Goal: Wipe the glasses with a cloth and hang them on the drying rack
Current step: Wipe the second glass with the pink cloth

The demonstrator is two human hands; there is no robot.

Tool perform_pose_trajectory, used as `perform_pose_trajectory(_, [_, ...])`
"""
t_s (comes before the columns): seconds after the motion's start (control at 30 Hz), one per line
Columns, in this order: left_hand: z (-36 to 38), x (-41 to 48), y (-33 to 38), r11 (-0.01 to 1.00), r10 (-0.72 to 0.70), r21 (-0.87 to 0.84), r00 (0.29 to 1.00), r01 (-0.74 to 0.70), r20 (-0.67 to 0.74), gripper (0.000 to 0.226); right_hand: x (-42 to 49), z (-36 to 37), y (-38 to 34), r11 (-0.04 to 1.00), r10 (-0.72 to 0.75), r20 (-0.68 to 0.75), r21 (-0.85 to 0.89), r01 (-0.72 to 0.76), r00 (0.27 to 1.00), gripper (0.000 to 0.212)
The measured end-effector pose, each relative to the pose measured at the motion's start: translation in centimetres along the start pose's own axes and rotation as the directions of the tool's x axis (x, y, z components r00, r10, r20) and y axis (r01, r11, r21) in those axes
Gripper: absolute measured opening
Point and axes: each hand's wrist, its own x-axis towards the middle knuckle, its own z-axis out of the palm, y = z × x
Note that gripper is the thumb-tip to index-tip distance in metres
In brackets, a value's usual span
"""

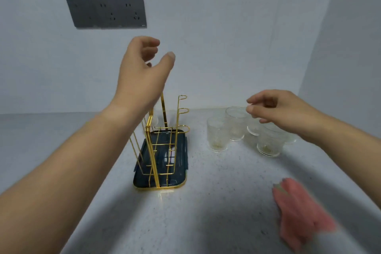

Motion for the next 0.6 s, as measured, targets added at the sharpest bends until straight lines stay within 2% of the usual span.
perform_pose_trajectory(0.07, [1.7, -3.3, 1.8, 0.995, 0.029, -0.098, 0.994, -0.018, 0.105, 0.027, -1.2, 0.2, 1.8, 0.999, 0.036, 0.032, 0.035, -0.037, 0.999, 0.021])
perform_pose_trajectory(0.13, [3.4, -6.5, 1.9, 0.979, -0.008, -0.198, 0.979, 0.049, 0.202, 0.025, -2.0, 1.0, 3.6, 0.995, 0.076, 0.069, 0.059, -0.08, 0.995, 0.027])
perform_pose_trajectory(0.2, [5.5, -9.3, 0.4, 0.965, -0.1, -0.202, 0.949, 0.165, 0.297, 0.023, -2.5, 1.8, 5.4, 0.988, 0.103, 0.111, 0.102, -0.114, 0.988, 0.038])
perform_pose_trajectory(0.27, [7.6, -11.0, -2.0, 0.949, -0.226, -0.13, 0.908, 0.287, 0.351, 0.028, -2.3, 2.6, 6.9, 0.98, 0.117, 0.137, 0.142, -0.136, 0.984, 0.046])
perform_pose_trajectory(0.33, [9.3, -11.9, -4.5, 0.913, -0.356, -0.052, 0.855, 0.404, 0.377, 0.044, -2.1, 3.5, 8.0, 0.972, 0.132, 0.144, 0.174, -0.156, 0.981, 0.057])
perform_pose_trajectory(0.43, [11.3, -11.9, -7.6, 0.829, -0.491, -0.05, 0.767, 0.557, 0.412, 0.07, -1.0, 5.2, 9.6, 0.959, 0.146, 0.138, 0.222, -0.174, 0.98, 0.07])
perform_pose_trajectory(0.5, [12.6, -11.4, -9.1, 0.782, -0.535, -0.072, 0.726, 0.619, 0.432, 0.083, 0.0, 6.4, 10.4, 0.954, 0.149, 0.141, 0.239, -0.18, 0.979, 0.066])
perform_pose_trajectory(0.6, [14.1, -10.4, -10.6, 0.746, -0.545, -0.118, 0.702, 0.656, 0.459, 0.109, 1.2, 8.0, 11.1, 0.949, 0.168, 0.113, 0.25, -0.191, 0.979, 0.075])
